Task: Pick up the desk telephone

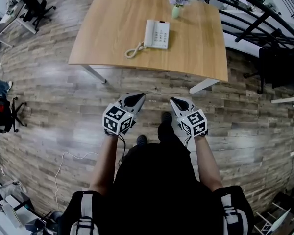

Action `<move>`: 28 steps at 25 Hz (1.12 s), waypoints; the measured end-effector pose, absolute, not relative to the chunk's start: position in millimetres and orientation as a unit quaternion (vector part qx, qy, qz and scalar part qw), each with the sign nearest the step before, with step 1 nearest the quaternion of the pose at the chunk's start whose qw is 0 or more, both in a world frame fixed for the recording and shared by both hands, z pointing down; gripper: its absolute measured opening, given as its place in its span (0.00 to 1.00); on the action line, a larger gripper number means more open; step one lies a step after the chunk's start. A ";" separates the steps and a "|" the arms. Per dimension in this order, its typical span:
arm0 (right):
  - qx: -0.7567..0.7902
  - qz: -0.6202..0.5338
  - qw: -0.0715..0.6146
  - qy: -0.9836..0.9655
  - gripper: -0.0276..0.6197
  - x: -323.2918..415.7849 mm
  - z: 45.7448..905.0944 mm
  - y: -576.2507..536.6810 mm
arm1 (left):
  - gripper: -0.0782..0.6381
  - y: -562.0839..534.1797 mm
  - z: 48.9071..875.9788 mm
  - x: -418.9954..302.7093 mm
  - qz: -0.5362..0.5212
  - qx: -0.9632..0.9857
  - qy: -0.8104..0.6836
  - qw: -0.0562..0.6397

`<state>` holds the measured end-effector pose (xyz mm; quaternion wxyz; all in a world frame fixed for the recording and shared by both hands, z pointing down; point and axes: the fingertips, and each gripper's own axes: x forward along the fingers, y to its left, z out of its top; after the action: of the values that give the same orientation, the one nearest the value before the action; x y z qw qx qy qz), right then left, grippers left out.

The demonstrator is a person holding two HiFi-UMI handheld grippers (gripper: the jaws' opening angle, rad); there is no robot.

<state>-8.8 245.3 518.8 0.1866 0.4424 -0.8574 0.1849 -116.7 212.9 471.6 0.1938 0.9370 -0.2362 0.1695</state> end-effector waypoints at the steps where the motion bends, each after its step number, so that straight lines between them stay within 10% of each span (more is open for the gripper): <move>1: 0.440 0.185 0.187 -0.859 0.08 -7.0 519.0 243.3 | 0.14 210.3 472.2 -116.0 0.168 0.935 -0.241 0.197; 28: 0.395 0.195 0.145 -0.886 0.08 44.1 513.5 164.9 | 0.14 160.9 464.1 -79.7 0.173 0.912 -0.318 0.192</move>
<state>44.1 164.9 513.5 0.1449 0.3948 -0.8861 0.1951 -79.7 160.9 464.1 0.1921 0.9122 -0.3179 0.1731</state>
